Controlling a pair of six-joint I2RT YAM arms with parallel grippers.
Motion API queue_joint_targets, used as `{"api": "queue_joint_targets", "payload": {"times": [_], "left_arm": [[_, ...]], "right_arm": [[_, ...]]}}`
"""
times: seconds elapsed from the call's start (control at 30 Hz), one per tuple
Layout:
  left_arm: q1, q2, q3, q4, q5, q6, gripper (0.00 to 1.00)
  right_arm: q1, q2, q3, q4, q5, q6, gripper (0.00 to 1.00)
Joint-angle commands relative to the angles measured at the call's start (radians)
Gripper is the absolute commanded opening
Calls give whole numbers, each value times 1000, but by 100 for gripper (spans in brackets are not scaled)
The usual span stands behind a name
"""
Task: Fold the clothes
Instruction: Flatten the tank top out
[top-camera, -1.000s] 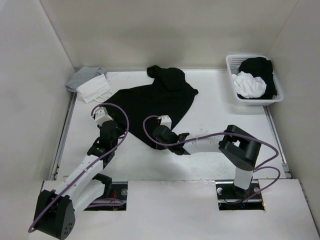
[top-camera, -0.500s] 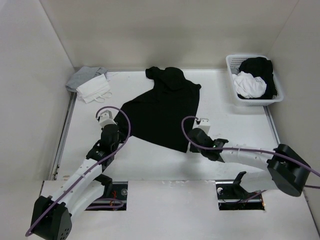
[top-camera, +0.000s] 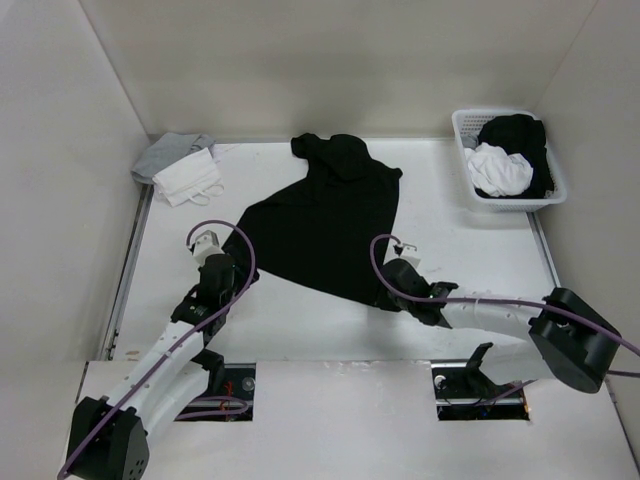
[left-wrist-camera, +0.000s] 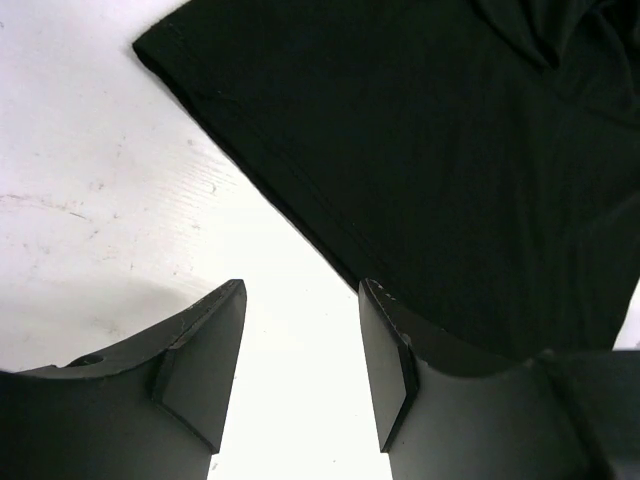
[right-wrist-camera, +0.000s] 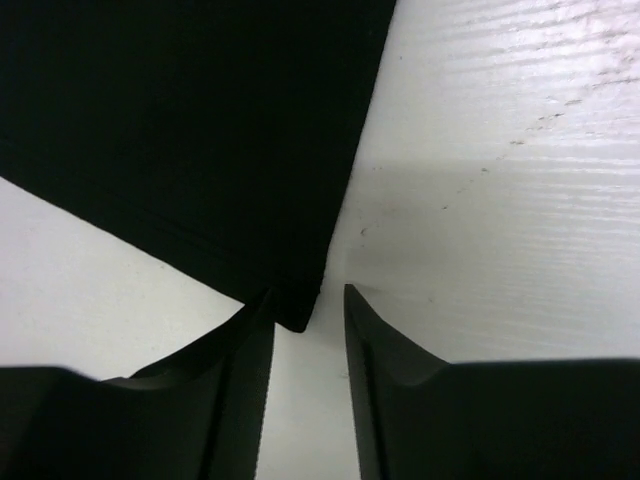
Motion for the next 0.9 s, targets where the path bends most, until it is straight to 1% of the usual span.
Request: {"api": "queue_joint_targets", "payload": {"times": [0.0,0.17,0.27,0.37,0.43,0.53,0.63,0.77,0.87], "left_arm": [[-2,-17,0,43,16,-12,47],[6,-23,0,50,17,-6,47],[8,-17,1,62,17,-6,47],[5,-11,4,66,17,-4,47],[5,-3,4,67,17,0,47],[0,15,9,59,17,6,48],[-3,23,9,53,17,6,49],[26,23,1,35,40,-6,49],[58,47,-2,30,82,-9,47]], "right_arm": [[12,43,25,43,-26,40,36],[27,86,33,28,-35,62,32],[30,88,37,13,-26,85,21],[30,48,27,-9,11,102,10],[25,-4,13,-41,46,106,6],[-2,-137,-19,-116,101,112,4],[-54,-283,-52,-175,112,103,3],[-158,-466,-78,-239,114,69,3],[-238,-509,-82,-230,88,13,3]]}}
